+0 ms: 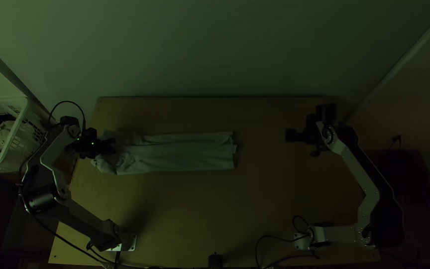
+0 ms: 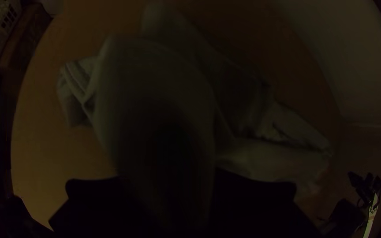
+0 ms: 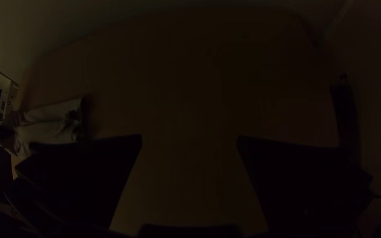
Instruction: Fold the t-shirt
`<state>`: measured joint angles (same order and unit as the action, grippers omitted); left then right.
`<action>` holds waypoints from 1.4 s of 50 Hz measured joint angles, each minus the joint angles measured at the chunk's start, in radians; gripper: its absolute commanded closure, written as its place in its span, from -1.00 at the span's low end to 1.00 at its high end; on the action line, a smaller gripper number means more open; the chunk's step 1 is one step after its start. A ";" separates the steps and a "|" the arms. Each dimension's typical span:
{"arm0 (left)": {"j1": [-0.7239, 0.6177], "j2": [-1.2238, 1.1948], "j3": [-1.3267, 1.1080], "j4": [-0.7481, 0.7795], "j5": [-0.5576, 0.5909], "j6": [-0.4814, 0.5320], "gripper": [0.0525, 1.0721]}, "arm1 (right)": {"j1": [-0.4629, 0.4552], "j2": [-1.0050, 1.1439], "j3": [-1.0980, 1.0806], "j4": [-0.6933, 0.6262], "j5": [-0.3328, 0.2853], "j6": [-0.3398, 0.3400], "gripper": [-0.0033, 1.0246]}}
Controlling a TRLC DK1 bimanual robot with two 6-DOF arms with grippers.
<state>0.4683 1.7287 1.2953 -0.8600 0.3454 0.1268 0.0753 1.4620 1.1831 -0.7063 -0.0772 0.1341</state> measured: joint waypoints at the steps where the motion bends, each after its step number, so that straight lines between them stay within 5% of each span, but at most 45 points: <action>1: 0.013 0.000 0.010 -0.007 -0.007 0.009 0.95 | 0.000 0.000 -0.002 0.000 0.000 -0.002 -0.93; 21: 0.010 -0.020 0.261 -0.290 -0.143 0.066 0.95 | -0.035 -0.025 -0.066 0.025 -0.018 -0.018 -0.93; 38: -0.249 -0.068 0.493 -0.478 -0.213 0.023 0.95 | -0.046 -0.060 -0.100 0.029 -0.026 -0.025 -0.93; 70: -0.710 0.070 0.663 -0.529 -0.280 -0.201 0.95 | -0.084 -0.146 -0.196 0.034 -0.029 -0.027 -0.93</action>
<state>-0.2417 1.7985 1.9579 -1.3895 0.0658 -0.0746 -0.0082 1.3159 0.9871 -0.6727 -0.1059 0.1066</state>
